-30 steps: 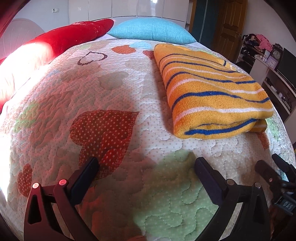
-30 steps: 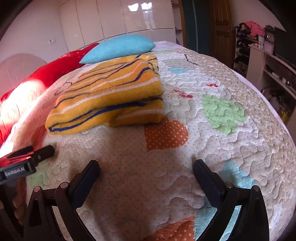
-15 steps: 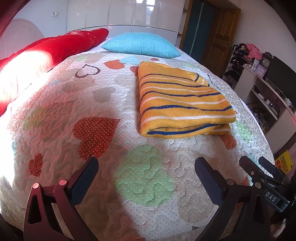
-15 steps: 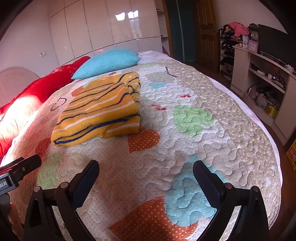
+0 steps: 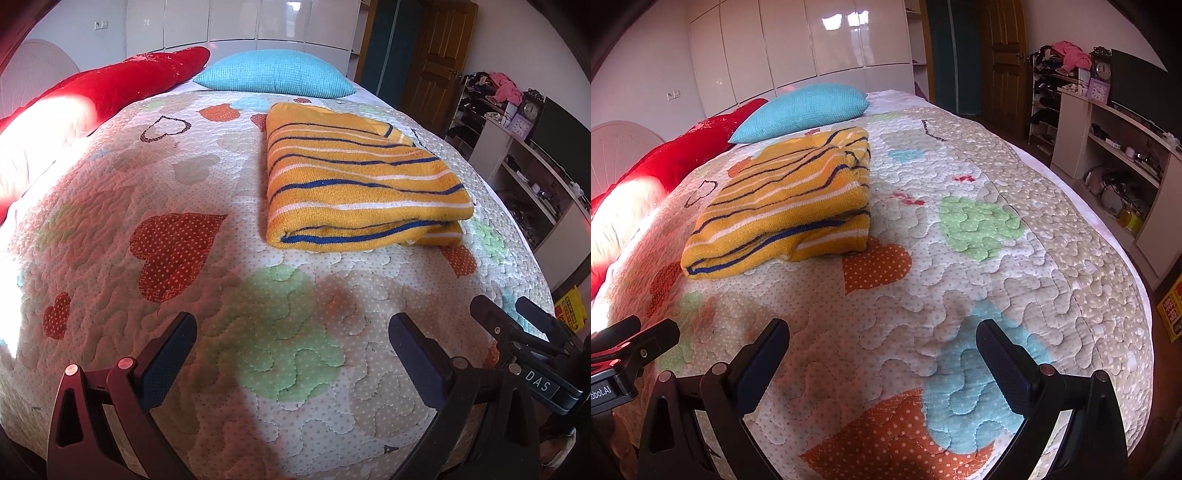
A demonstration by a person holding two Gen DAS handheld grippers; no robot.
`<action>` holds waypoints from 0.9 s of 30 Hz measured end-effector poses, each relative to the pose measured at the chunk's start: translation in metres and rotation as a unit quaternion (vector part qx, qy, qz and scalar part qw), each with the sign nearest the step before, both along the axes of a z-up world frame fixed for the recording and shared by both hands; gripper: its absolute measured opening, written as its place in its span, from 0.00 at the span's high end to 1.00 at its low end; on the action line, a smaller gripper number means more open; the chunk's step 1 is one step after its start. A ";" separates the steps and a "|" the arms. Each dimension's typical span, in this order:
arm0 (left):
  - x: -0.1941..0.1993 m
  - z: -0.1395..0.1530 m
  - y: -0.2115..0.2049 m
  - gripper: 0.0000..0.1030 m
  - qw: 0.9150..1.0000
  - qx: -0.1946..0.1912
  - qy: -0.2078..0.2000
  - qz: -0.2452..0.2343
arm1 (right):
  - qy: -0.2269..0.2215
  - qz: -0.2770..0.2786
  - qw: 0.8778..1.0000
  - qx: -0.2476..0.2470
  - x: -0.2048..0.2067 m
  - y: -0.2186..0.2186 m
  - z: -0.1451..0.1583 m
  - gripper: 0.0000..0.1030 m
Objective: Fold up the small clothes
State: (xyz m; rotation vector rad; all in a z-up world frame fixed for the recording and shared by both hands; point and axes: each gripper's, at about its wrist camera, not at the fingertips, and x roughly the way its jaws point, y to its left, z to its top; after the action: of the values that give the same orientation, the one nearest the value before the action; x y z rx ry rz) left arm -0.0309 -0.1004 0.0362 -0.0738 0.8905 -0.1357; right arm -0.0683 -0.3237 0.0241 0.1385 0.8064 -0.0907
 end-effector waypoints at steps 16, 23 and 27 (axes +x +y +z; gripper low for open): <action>0.003 -0.007 0.001 0.00 1.000 0.001 0.010 -0.001 | 0.004 0.011 1.000 -0.015 0.004 0.008 -0.003 0.00; 0.004 -0.010 0.003 0.00 1.000 -0.006 0.013 -0.003 | 0.006 0.012 1.000 -0.022 0.004 0.010 -0.005 0.00; 0.005 -0.014 0.004 0.00 1.000 -0.006 0.022 -0.001 | 0.004 0.015 0.999 -0.031 0.003 0.013 -0.005 0.00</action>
State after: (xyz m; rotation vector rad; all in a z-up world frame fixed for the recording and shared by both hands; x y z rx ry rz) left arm -0.0258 -0.0963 0.0219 -0.0881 0.9334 -0.1421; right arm -0.0651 -0.3104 0.0192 0.0674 0.8116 -0.0886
